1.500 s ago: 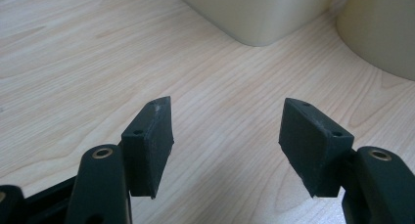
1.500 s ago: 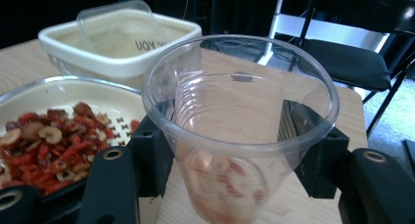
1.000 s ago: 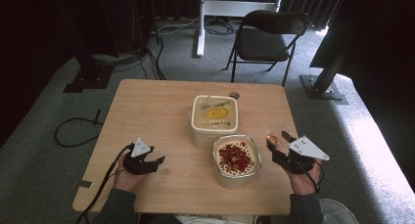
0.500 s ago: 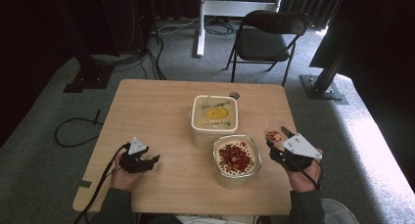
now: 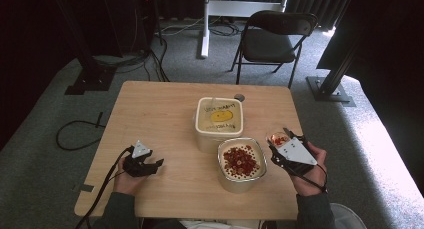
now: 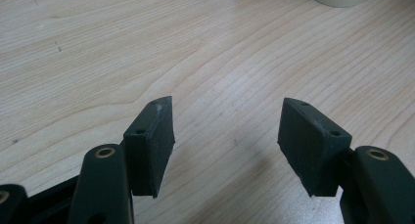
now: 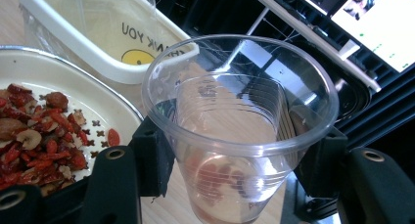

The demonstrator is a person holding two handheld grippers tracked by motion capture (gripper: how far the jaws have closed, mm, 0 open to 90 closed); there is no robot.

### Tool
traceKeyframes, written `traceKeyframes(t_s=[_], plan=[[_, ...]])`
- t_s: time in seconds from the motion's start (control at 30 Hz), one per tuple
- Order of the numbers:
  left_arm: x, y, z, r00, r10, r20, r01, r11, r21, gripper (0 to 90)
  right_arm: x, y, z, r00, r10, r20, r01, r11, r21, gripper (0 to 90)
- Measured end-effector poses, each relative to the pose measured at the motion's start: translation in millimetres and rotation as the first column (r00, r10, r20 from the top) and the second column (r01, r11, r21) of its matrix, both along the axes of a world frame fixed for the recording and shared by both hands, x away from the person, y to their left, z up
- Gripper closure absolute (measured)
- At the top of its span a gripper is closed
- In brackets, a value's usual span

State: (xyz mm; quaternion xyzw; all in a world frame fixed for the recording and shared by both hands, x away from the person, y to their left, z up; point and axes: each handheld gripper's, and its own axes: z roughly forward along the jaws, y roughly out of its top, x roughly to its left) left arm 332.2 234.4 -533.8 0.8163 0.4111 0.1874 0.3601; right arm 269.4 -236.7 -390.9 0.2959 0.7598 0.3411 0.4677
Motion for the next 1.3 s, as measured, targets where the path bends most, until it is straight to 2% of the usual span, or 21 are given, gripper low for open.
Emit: traceKeyframes(t_s=[0.17,0.3,0.4,0.67,0.8,1.07,1.3], plan=[[-0.3,-0.1,0.0,1.0000,-0.002,0.000,0.002,1.0000,-0.001,39.0,0.8,4.1,1.0,0.9999,0.016,0.001,-0.016,0.9996,-0.022,40.8],[-0.5,-0.6,-0.2,1.0000,-0.002,-0.002,0.002,1.0000,0.000,39.0,1.3,9.4,-0.1,0.9999,0.010,0.014,-0.009,0.9959,-0.090,40.8],[-0.6,-1.1,-0.3,1.0000,-0.003,-0.003,0.003,1.0000,0.001,39.0,0.2,13.9,-1.1,0.9995,0.019,0.026,-0.015,0.9887,-0.149,40.8],[-0.6,-1.8,-0.5,1.0000,-0.005,-0.005,0.005,1.0000,0.003,39.0,-2.0,21.5,-3.0,0.9987,0.030,0.043,-0.018,0.9695,-0.244,40.7],[0.1,-1.9,-1.2,1.0000,-0.005,-0.006,0.005,1.0000,0.005,39.0,-2.6,24.4,-4.5,0.9980,0.041,0.048,-0.025,0.9564,-0.291,40.7],[-0.2,-3.0,-1.6,1.0000,-0.007,-0.006,0.007,0.9999,0.009,39.1,-5.1,32.2,-6.2,0.9962,0.060,0.063,-0.033,0.9325,-0.360,40.7],[-0.3,-3.3,-1.7,0.9999,-0.009,-0.007,0.009,0.9999,0.011,39.0,-7.8,35.8,-4.5,0.9937,0.079,0.080,-0.041,0.9168,-0.397,40.7]])
